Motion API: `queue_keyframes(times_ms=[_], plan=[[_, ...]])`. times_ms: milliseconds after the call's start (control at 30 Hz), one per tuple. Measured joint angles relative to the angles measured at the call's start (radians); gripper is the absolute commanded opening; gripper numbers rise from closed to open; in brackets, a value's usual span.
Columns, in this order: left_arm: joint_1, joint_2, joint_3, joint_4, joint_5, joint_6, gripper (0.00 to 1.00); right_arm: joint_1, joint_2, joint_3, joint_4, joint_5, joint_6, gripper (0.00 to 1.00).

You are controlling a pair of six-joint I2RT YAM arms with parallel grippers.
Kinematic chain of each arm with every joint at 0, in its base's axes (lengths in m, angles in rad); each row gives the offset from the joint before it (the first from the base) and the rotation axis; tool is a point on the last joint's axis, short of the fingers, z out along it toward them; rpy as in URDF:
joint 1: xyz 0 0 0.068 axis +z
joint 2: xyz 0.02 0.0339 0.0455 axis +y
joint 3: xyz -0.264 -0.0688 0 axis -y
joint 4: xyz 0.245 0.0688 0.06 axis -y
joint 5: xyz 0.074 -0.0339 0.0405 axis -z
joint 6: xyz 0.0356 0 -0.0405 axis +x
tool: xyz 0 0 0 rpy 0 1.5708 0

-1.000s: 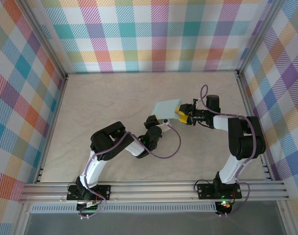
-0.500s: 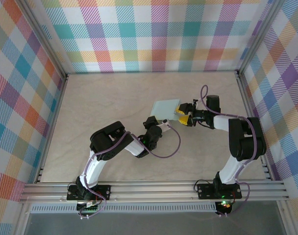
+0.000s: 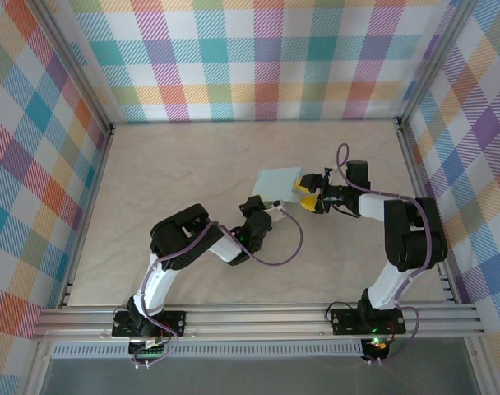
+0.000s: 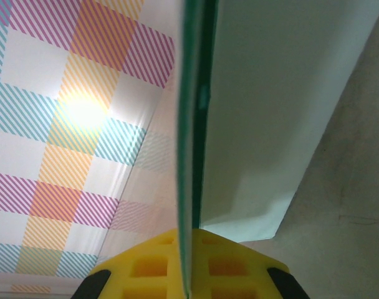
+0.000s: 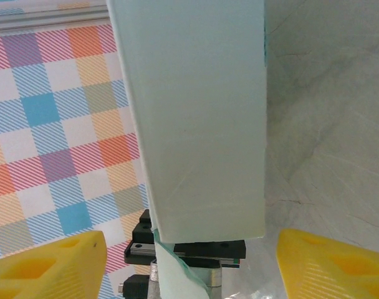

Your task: Fold the paper box

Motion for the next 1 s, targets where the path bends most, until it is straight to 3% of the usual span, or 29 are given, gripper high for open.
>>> queue_keyframes(times_ms=[167,433,600,767,1000], plan=[[0.000,0.000,0.000,0.000,0.000,-0.001,0.00,0.000,0.000,0.037,-0.088,0.035,-0.061,0.80],[0.000,-0.003,-0.001,-0.001,0.000,-0.004,0.00,0.014,0.043,0.139,-0.156,0.064,-0.113,0.77],[0.000,-0.013,-0.002,-0.002,0.000,-0.004,0.00,0.047,0.110,0.217,-0.207,0.099,-0.137,0.67],[0.000,-0.013,-0.003,-0.002,0.000,-0.004,0.00,0.066,0.145,0.243,-0.236,0.120,-0.148,0.47],[-0.001,-0.013,-0.013,0.015,0.003,-0.002,0.35,0.066,0.144,0.243,-0.243,0.119,-0.146,0.38]])
